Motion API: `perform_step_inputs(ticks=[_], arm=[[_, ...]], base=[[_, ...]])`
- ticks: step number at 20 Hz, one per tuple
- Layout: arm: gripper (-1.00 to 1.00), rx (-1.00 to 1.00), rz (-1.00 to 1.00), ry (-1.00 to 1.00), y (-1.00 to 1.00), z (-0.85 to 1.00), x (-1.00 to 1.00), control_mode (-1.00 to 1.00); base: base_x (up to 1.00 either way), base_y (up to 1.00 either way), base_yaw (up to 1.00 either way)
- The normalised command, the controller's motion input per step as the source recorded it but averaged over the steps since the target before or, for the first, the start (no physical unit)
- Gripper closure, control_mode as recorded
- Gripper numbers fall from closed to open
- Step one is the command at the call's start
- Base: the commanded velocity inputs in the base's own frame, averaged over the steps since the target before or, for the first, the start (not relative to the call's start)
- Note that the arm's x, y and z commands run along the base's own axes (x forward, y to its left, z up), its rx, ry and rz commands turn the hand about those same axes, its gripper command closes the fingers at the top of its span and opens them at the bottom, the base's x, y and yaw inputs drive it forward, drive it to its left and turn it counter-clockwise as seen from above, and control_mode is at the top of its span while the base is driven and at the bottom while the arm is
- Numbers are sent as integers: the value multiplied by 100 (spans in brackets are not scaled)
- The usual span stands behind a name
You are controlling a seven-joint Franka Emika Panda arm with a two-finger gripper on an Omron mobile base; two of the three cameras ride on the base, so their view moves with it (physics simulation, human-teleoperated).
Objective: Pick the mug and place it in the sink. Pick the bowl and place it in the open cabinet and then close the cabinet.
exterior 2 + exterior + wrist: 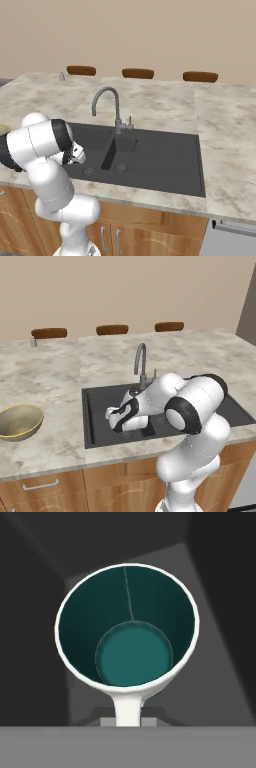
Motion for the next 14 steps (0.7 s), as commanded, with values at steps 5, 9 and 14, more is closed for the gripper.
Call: perform_step_inputs(ticks=[5, 9, 14], arm=[[100, -1, -6, 0, 0, -23, 37, -100], [100, 0, -3, 0, 0, -13, 36, -100], [100, 0, -7, 0, 0, -23, 33, -100]], base=[[0, 0, 0], [0, 0, 0], [0, 0, 0]])
